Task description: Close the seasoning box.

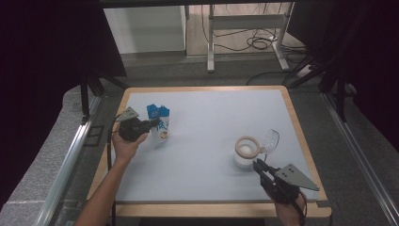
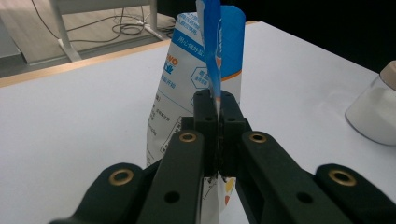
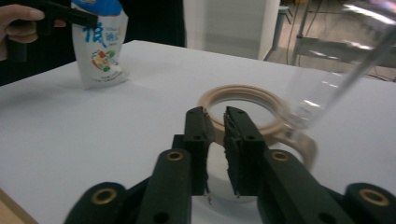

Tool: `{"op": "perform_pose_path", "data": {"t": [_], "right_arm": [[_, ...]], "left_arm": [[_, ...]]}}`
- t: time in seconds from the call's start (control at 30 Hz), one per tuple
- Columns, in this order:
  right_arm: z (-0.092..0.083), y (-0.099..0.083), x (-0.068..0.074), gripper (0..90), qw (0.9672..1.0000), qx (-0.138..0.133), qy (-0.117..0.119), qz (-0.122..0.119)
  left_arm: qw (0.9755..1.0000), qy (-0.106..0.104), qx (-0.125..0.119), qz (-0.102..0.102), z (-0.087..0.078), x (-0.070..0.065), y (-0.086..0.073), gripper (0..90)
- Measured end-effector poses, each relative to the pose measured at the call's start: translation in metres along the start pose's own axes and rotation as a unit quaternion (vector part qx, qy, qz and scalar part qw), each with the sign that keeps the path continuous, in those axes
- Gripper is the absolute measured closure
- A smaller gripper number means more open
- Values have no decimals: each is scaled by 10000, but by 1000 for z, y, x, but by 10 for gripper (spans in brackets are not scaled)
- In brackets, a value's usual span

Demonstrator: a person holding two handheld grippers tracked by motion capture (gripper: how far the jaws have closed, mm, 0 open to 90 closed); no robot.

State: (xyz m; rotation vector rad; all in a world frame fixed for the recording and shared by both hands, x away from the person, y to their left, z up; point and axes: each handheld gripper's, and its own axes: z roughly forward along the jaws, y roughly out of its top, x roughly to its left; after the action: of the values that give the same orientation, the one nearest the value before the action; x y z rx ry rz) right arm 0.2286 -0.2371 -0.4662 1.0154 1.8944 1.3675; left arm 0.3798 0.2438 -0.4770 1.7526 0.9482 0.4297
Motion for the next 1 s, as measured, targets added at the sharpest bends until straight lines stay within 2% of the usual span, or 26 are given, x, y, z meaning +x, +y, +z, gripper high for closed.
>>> {"op": "perform_pose_path", "data": {"t": [0.1,0.2,0.33,0.47,0.57,0.73,1.0], "right_arm": [[-6,-2,-10,894,9999,-4,-110,76],[-11,-2,-22,900,9996,-36,-223,185],[-12,-1,-37,900,9983,-39,-568,148],[-5,-3,-58,900,9962,-9,-759,425],[1,-5,-68,900,9949,14,-836,564],[7,-1,-74,900,9941,-10,-893,617],[17,6,-73,900,9941,-38,-949,522]], "left_arm": [[10000,6,12,9,-1,-1,0,893],[10000,16,13,16,-1,-1,0,892],[10000,13,5,14,0,-1,0,891],[10000,-4,6,8,0,-1,0,890],[10000,-15,6,12,0,-1,0,890],[10000,-51,-1,-6,1,-1,0,890],[10000,-39,15,1,1,-3,0,888]]}}
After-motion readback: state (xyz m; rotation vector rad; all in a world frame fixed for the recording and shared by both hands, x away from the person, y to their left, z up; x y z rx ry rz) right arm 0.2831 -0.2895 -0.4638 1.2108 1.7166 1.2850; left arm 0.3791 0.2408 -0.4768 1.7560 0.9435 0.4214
